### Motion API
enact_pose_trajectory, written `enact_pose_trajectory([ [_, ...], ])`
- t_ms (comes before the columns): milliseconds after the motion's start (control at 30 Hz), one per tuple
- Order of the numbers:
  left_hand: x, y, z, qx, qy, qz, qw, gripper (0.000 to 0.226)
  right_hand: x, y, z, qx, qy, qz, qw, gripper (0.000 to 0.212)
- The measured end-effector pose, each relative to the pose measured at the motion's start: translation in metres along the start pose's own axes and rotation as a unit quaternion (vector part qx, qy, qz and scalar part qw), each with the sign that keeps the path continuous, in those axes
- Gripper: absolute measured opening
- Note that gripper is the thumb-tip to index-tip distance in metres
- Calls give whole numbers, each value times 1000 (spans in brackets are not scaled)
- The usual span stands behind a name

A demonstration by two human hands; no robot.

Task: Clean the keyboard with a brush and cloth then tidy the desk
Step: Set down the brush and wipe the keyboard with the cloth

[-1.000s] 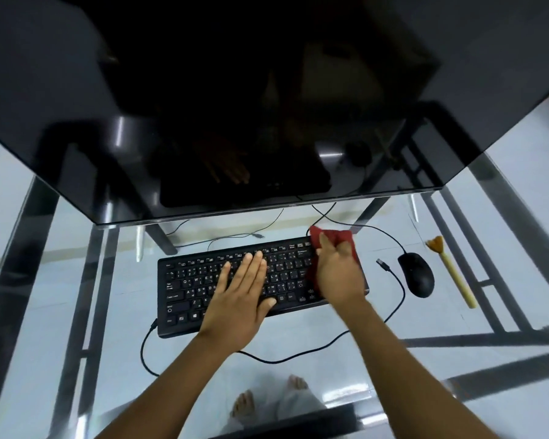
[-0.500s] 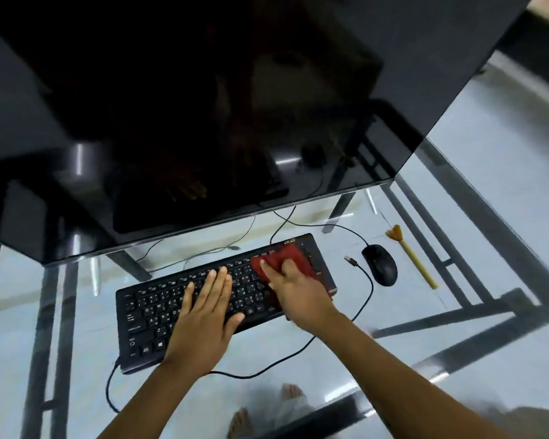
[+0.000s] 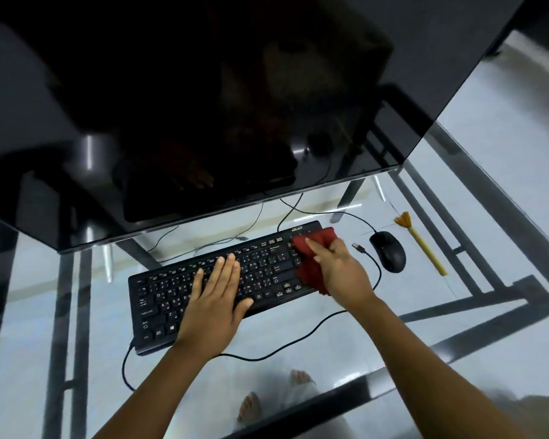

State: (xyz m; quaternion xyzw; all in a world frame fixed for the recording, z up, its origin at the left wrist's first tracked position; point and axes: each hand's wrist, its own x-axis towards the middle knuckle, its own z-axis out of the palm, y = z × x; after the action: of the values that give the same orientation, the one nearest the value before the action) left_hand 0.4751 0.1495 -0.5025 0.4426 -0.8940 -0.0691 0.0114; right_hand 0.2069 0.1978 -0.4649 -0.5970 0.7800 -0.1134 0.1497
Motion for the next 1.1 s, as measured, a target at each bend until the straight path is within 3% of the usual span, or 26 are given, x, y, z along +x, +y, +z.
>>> enact_pose_trajectory([
  [67,0,1,0,0,2,-1,1000,71,-5,-11,10,-21,28,-15,999,46],
  [200,-1,-1,1,-1,4,4,1000,70,-36,-45,23,-26,-100,-200,974,58],
  [233,-1,-1,1,-1,4,7,1000,70,-33,-39,19,-7,-100,-195,976,58],
  [333,0,-1,0,-2,9,7,1000,71,-6,-11,8,32,-9,5,999,49],
  [400,-1,-1,0,-3,11,6,1000,70,3,-8,7,21,54,114,992,47],
  [467,-1,-1,0,-7,11,6,1000,70,-2,-31,14,16,28,55,998,55],
  [567,-1,-1,0,-13,7,8,1000,71,-15,-50,18,6,-69,-155,985,60],
  [633,0,-2,-1,-13,7,11,1000,72,1,-39,8,12,-61,-96,993,51],
  [733,-1,-2,-1,-11,11,7,1000,71,32,-19,-1,24,42,138,989,47],
  [767,-1,-1,-1,-11,12,6,1000,71,34,-24,0,19,41,154,987,47],
  [833,-1,-1,0,-12,14,5,1000,71,30,-49,7,2,7,67,998,51],
  [900,-1,-1,0,-14,11,8,1000,71,15,-68,18,-5,-45,-96,994,54],
  [967,0,-1,1,-14,9,10,1000,71,19,-60,22,-25,-47,-145,988,56],
  [1100,0,-1,2,-11,8,3,1000,71,47,-32,6,-7,23,125,992,48],
])
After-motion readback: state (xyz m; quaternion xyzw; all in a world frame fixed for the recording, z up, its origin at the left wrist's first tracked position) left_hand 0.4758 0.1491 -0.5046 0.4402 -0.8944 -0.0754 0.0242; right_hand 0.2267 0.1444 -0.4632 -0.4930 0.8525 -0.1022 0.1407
